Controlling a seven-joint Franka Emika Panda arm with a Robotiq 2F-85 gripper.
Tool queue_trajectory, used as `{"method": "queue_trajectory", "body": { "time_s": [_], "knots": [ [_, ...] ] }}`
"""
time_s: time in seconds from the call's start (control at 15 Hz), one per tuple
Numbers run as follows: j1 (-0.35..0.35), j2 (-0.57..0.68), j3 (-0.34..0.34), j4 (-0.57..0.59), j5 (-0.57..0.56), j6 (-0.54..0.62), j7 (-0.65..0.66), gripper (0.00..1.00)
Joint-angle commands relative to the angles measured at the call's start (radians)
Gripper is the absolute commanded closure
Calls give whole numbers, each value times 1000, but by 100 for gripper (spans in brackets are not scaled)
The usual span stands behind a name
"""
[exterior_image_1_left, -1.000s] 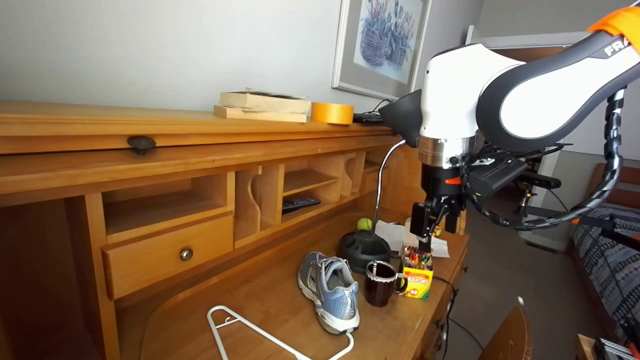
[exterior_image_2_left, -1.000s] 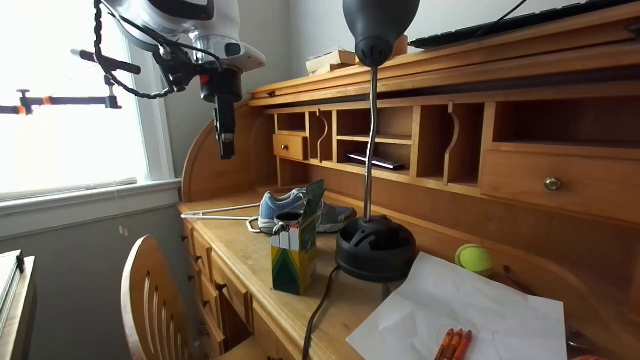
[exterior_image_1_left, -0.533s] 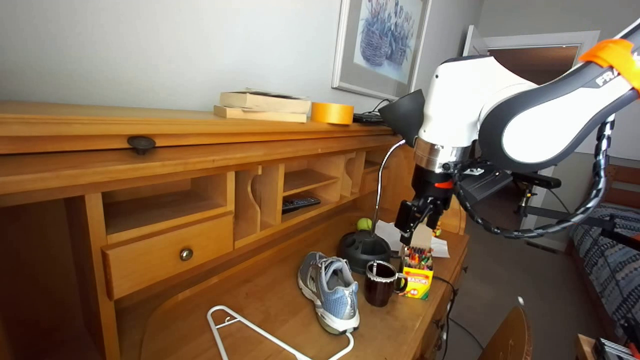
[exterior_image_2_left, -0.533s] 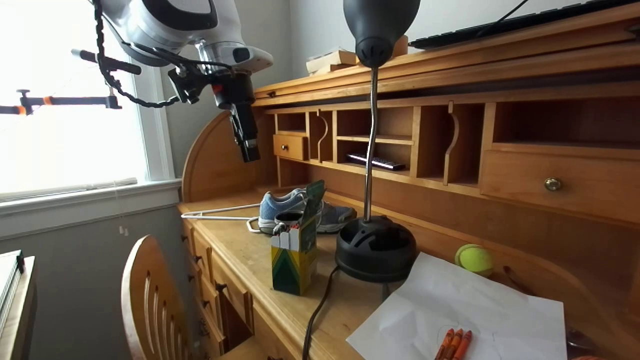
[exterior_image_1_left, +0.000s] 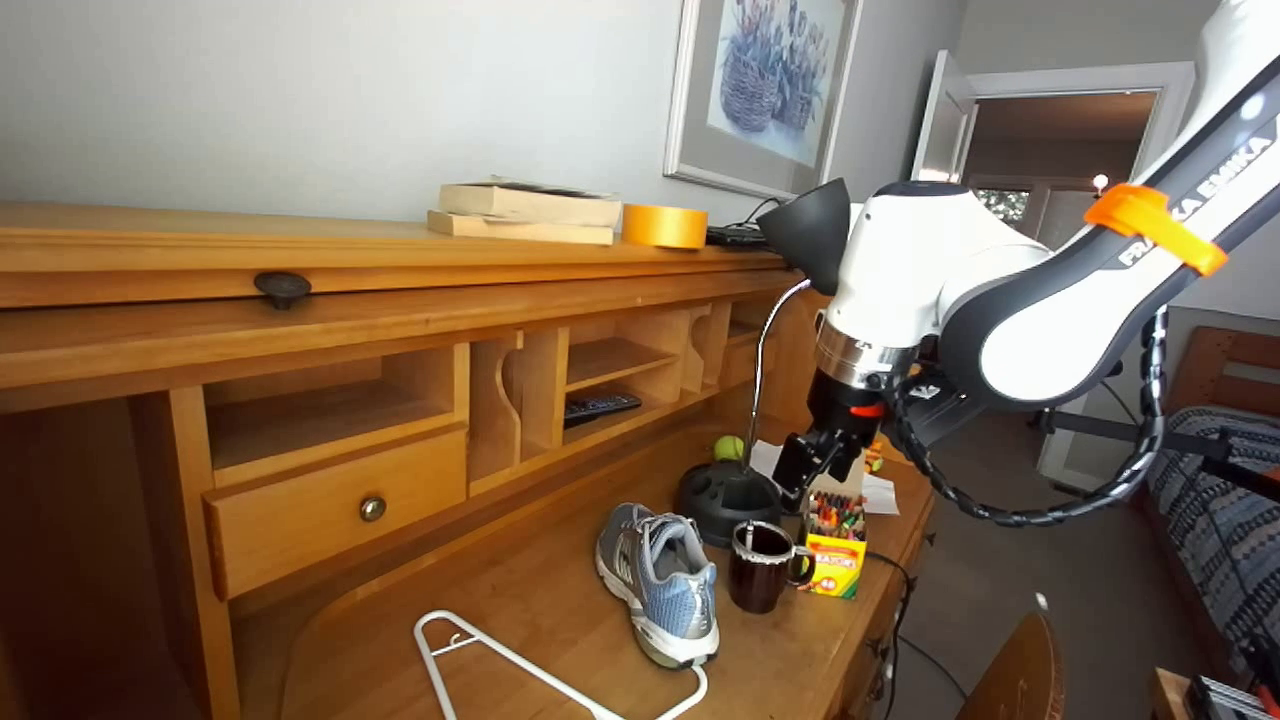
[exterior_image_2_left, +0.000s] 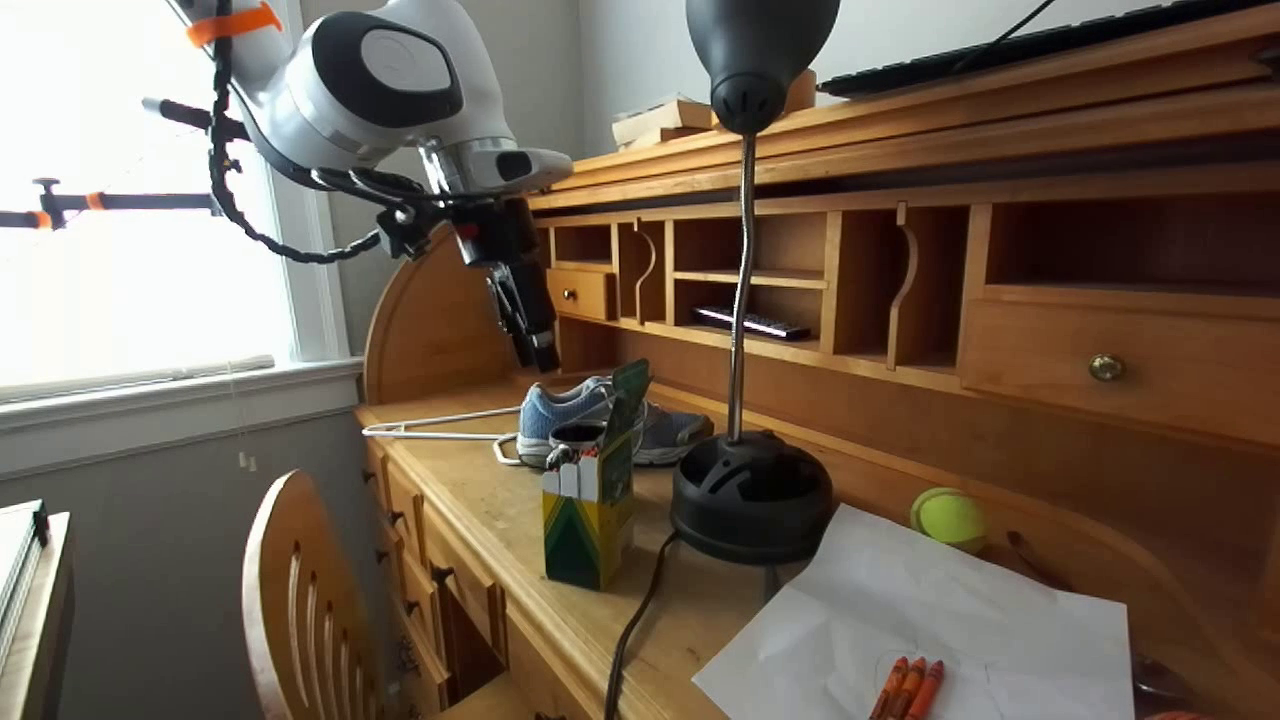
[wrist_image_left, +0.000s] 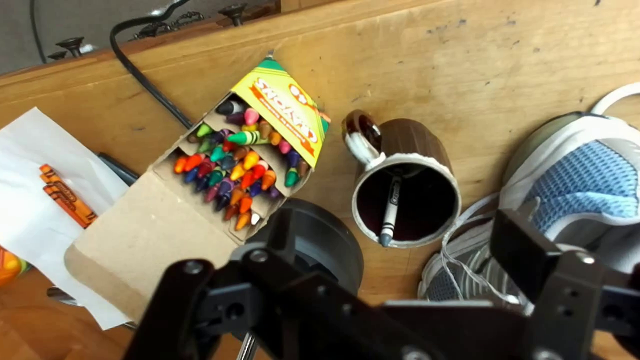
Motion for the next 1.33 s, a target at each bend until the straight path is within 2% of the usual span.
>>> {"method": "queue_trajectory", "body": {
  "time_s": [0.0, 0.07, 0.13, 0.2, 0.27, 0.4, 0.6, 0.73, 0.87, 1.0, 1.27],
  "knots": [
    [14, 111, -43, 40, -79, 56, 45, 4],
    [24, 134, -58, 52, -91, 62, 49, 21],
    [36, 154, -73, 65, -105, 65, 58, 28],
    [49, 173, -88, 81, -110, 67, 59, 31],
    [63, 191, -103, 95, -112, 70, 60, 38],
    [93, 225, -131, 127, -114, 74, 59, 58],
    [135, 269, -163, 167, -101, 76, 52, 80],
    [164, 295, -180, 187, -93, 78, 50, 87],
    [190, 316, -195, 205, -89, 78, 48, 92],
    [216, 338, -212, 221, -93, 77, 53, 70],
    [256, 366, -244, 237, -93, 74, 47, 64]
  ]
}}
